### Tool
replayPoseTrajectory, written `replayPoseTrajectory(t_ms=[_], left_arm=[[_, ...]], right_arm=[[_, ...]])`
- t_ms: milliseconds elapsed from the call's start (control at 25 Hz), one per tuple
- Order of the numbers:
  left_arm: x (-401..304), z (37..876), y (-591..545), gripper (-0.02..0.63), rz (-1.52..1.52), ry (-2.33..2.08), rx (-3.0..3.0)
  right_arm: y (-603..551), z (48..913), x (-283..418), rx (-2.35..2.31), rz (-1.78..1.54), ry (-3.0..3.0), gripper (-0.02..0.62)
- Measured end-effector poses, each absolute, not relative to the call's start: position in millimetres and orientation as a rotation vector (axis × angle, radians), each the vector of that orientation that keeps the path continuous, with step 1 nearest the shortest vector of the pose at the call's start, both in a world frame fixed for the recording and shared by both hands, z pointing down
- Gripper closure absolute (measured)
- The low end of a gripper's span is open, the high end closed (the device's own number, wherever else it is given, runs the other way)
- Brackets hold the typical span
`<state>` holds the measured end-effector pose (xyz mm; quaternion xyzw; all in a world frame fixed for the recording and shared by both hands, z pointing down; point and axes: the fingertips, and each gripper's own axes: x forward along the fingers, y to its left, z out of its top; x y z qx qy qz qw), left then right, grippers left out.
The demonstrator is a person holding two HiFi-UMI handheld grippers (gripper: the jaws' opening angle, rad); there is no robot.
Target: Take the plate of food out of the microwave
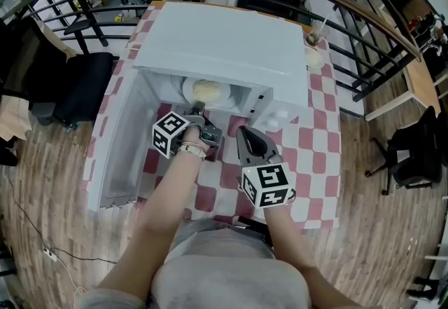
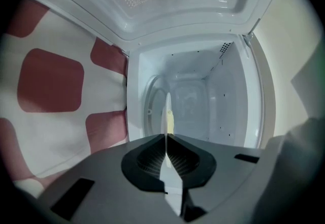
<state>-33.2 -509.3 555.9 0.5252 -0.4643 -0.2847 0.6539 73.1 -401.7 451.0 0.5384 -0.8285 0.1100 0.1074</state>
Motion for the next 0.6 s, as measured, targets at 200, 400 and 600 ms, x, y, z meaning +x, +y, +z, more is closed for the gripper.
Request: replayPoseTrajectory(t_ms=[200, 400, 600], left_arm=[[-34.1, 552.3, -502.9, 0.592, -0.654, -1.047, 1.199], [-35.7, 549.6, -495.0, 0.592, -0.67, -1.038, 1.201], [-38.0, 545.2, -484.7, 0.592, -0.681, -1.027, 1.213]], right_arm=[[-402.5, 435.8, 74.4, 1.622, 0.263, -2.472, 0.569], [-402.6, 426.5, 73.4, 1.632, 0.229, -2.495, 0.571], [-398.0, 423.1, 68.2, 1.607, 0.193, -2.507, 0.571]])
